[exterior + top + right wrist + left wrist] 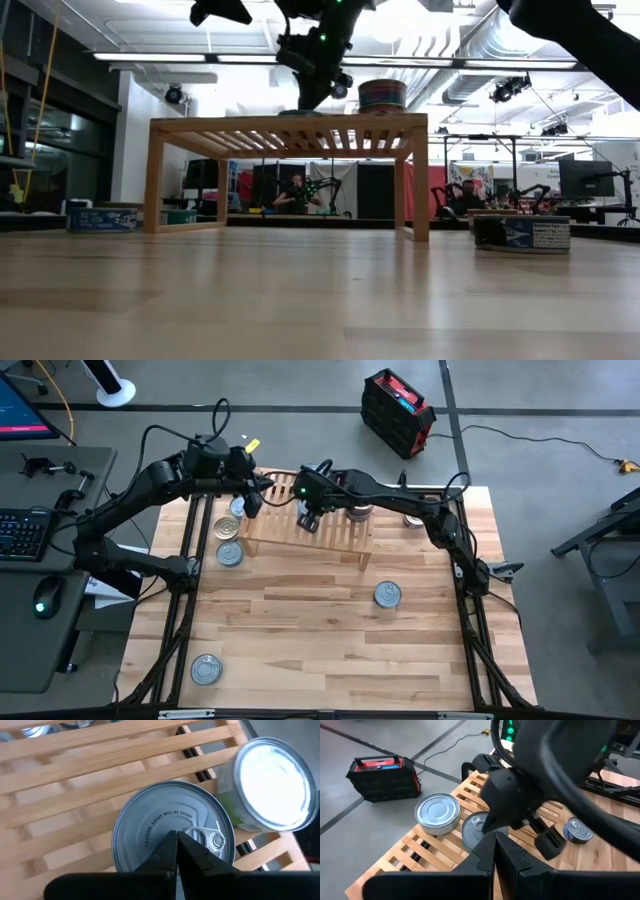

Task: Stack canned seafood by type on shelf
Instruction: Adjust the tuna cans on the shelf

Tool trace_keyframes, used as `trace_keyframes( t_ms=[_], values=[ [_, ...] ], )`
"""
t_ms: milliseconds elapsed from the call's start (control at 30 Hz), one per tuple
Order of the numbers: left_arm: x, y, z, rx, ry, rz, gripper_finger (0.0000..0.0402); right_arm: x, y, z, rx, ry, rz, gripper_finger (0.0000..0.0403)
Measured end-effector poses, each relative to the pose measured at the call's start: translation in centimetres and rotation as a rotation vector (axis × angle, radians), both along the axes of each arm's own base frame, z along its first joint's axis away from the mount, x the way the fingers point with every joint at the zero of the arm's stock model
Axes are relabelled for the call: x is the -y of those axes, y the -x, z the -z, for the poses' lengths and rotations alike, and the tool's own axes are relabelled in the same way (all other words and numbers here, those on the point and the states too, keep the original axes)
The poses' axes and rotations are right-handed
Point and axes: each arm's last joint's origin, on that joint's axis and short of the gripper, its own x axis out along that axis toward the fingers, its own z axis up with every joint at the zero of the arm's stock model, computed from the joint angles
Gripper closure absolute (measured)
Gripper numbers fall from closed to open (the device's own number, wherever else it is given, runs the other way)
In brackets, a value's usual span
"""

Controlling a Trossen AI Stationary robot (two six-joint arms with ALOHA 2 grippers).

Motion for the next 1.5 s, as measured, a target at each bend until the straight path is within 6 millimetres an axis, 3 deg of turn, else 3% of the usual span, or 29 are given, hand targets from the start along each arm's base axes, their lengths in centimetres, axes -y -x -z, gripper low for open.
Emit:
trace_keyframes(
  t_ms=[267,467,600,800,1000,1100,1500],
  values=[
    [-0.1,-0.1,0.0,-0.017,-0.034,0.004,0.0401,0.7,0.9,-1.0,0.031,-0.039,0.047,0.0403],
    [-1.3,-1.1,0.0,0.007,-0.115,-0.024,0.0401,0.5,3.3,-5.6,0.188,-0.085,0.035,0.0403],
    [-4.6,-3.7,1.2,0.068,-0.101,0.008,0.0401,1.0,6.0,-9.1,0.309,-0.097,0.073,0.0403],
    [-11.8,-8.3,7.2,0.051,0.094,0.074,0.0401,0.9,11.7,-15.0,0.485,-0.067,0.135,0.0403],
    [-15.5,-10.6,11.2,-0.066,0.138,0.075,0.0401,-0.4,15.8,-18.5,0.607,-0.055,0.174,0.0403],
    [-16.1,-10.9,12.4,-0.096,0.158,0.073,0.0401,-1.0,16.8,-19.3,0.638,-0.051,0.184,0.0403],
    [-15.4,-10.2,12.9,-0.225,0.174,0.089,0.0401,-1.6,17.4,-19.7,0.642,-0.030,0.191,0.0403]
  ],
)
